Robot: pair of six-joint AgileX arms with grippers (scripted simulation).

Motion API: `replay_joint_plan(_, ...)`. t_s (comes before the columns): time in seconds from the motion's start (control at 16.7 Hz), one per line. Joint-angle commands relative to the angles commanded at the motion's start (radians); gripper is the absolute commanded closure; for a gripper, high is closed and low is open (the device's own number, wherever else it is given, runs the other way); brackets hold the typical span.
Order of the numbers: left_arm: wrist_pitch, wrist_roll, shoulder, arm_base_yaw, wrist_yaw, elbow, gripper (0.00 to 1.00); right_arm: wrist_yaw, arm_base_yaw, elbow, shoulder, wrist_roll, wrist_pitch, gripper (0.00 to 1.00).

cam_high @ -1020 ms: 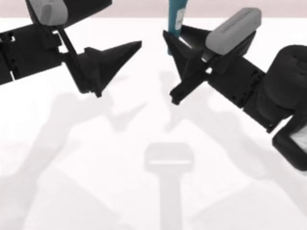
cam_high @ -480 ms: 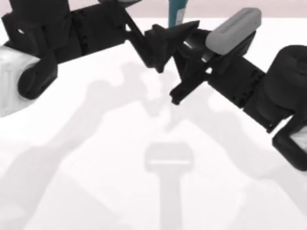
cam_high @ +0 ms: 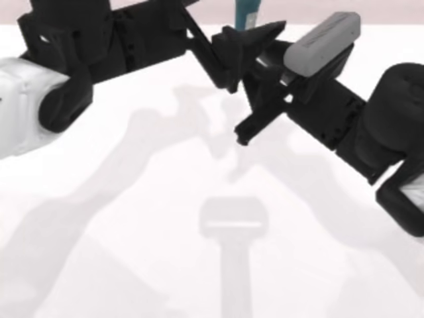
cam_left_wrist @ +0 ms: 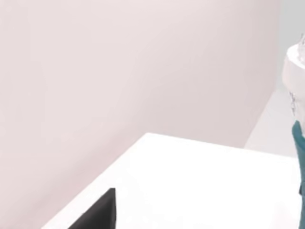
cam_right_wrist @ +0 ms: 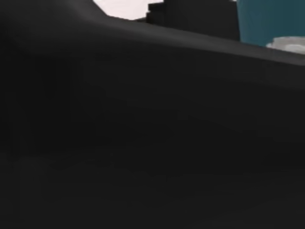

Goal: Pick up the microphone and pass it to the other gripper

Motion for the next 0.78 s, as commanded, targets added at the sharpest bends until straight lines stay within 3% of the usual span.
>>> replay_joint_plan(0.66,0.000,0.000,0.000,0.000,0.000,0.000,0.98,0.000,0.000,0.000,0.000,0.000,0.000,1.00)
replay_joint_plan(0.78,0.000,0.000,0.000,0.000,0.000,0.000,1.00,0.000,0.000,0.000,0.000,0.000,0.000,1.00)
